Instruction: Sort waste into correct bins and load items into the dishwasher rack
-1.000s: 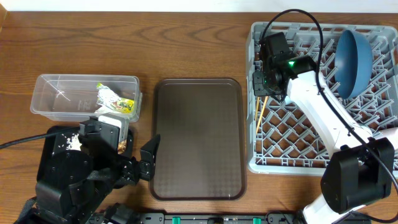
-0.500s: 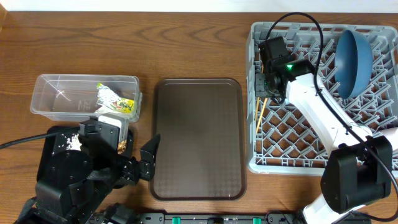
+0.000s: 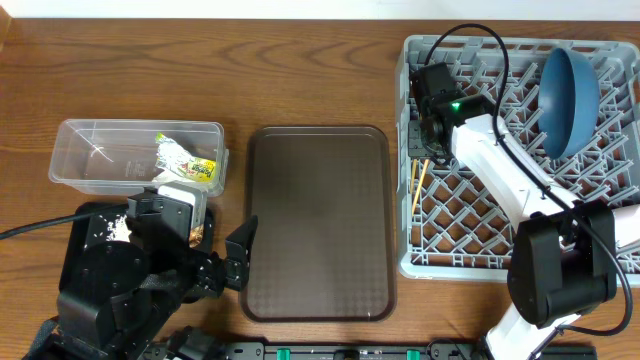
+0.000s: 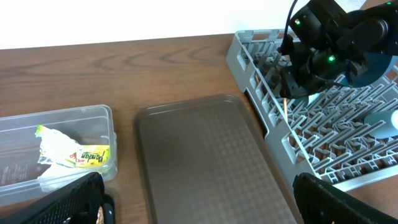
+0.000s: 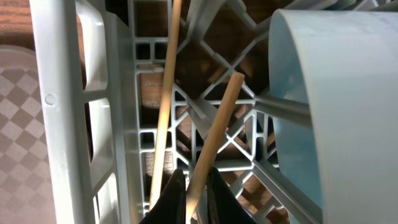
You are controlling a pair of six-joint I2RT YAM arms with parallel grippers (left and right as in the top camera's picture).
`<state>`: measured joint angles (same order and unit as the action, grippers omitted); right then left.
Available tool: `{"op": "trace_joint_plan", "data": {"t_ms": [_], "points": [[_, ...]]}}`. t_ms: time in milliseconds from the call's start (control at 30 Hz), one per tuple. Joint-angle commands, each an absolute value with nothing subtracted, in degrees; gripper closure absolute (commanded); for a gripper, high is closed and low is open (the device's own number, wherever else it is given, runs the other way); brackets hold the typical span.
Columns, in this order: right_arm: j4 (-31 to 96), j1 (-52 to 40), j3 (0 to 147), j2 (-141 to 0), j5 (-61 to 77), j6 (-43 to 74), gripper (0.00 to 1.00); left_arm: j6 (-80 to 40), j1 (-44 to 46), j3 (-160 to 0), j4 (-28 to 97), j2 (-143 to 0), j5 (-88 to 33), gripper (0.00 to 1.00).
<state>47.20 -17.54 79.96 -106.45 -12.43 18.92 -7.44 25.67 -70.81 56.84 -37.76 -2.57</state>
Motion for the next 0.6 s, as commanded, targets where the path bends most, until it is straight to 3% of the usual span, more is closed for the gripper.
{"op": "trace_joint_plan", "data": {"t_ms": [0,467,567], "points": [[46.8,-17.9,80.3,-104.8,-13.1,18.8,0.97,-7.1,25.8,-71.5,57.0,-37.7,-1.9,0.02],[46.0,-19.0,81.5,-99.7,-11.1,15.8,0.96,-7.1,25.8,-71.5,57.0,-37.7,-1.9,0.02],[45.8,-18.9,81.5,-99.8,-11.1,15.8,0.89,-7.1,25.8,-71.5,57.0,-37.7,-1.9,0.02]]}}
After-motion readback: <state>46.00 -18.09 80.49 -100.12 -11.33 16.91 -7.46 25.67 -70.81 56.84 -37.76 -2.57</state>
